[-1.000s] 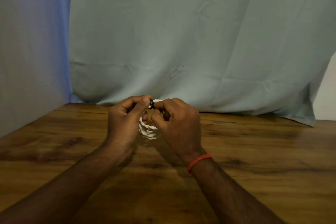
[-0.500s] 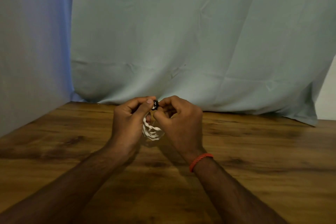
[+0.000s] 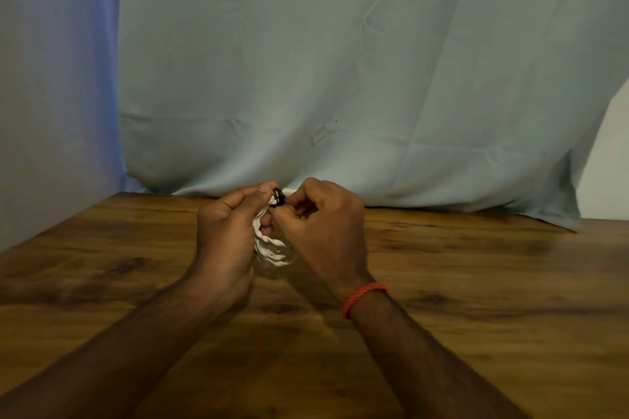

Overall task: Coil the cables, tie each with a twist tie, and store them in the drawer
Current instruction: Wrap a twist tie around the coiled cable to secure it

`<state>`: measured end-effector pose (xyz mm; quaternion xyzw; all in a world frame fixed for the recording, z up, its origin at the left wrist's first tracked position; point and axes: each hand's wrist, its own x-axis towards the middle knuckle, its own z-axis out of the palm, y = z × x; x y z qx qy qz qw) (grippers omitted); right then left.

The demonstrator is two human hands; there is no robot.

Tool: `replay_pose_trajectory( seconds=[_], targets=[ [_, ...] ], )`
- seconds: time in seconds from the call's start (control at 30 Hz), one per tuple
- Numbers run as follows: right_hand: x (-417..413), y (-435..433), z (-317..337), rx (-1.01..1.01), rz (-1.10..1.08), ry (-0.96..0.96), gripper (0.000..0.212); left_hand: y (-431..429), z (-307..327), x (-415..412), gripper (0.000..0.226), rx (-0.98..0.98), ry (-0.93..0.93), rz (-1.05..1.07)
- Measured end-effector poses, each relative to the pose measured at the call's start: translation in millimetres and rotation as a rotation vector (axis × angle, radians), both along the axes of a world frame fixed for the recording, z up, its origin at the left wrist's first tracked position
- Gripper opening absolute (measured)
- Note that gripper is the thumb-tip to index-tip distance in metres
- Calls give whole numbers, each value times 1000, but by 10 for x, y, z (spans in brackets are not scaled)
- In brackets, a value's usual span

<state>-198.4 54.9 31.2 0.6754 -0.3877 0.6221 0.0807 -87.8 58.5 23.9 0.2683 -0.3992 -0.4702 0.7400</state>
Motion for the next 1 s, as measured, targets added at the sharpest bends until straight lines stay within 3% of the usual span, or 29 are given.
replay_pose_trajectory(
  seconds=[0.17,0.33,0.5,0.77,1.0],
  targets=[
    [-19,2,5,-71,-68,118,22,-16,29,27,12,-8,-28,22],
    [-47,-1,14,-126,-95,170,17,-49,40,122,12,-162,-311,193],
    [-58,-9,9,-117,-89,189,13,-47,40,152,15,-227,-449,269],
    [-13,7,9,-41,-58,43,19,-35,-8,64,12,-118,-228,131],
    [-47,3,13,-56,-125,107,20,-28,-17,43,10,-103,-172,76]
  ],
)
